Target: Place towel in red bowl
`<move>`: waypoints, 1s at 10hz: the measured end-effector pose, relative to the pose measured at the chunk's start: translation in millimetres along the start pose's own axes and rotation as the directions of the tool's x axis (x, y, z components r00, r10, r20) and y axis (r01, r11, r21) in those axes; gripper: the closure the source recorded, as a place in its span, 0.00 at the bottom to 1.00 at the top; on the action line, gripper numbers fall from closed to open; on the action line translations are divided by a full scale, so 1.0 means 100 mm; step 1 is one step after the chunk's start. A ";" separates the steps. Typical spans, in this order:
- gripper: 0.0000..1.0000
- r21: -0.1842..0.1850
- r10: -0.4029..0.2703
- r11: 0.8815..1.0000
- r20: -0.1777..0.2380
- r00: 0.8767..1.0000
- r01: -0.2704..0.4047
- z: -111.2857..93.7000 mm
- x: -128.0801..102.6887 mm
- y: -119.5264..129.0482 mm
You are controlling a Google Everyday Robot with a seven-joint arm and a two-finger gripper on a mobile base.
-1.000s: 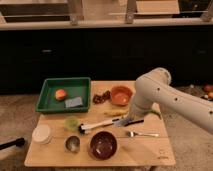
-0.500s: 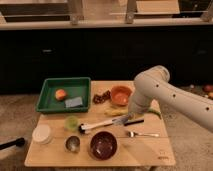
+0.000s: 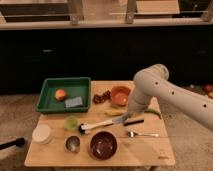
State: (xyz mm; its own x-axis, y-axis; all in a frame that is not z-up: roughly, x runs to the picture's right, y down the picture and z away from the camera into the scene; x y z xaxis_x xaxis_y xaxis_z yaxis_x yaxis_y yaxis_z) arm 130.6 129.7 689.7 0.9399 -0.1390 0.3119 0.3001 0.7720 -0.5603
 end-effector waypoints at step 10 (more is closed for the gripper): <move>0.99 0.003 -0.018 1.000 0.033 0.999 0.018 0.09 0.06 -0.20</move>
State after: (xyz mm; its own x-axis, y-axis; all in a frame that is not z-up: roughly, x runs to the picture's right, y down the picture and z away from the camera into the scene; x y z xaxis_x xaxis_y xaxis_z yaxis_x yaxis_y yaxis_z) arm 128.9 119.2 710.0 0.9285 -0.1328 0.3469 0.3165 0.7714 -0.5520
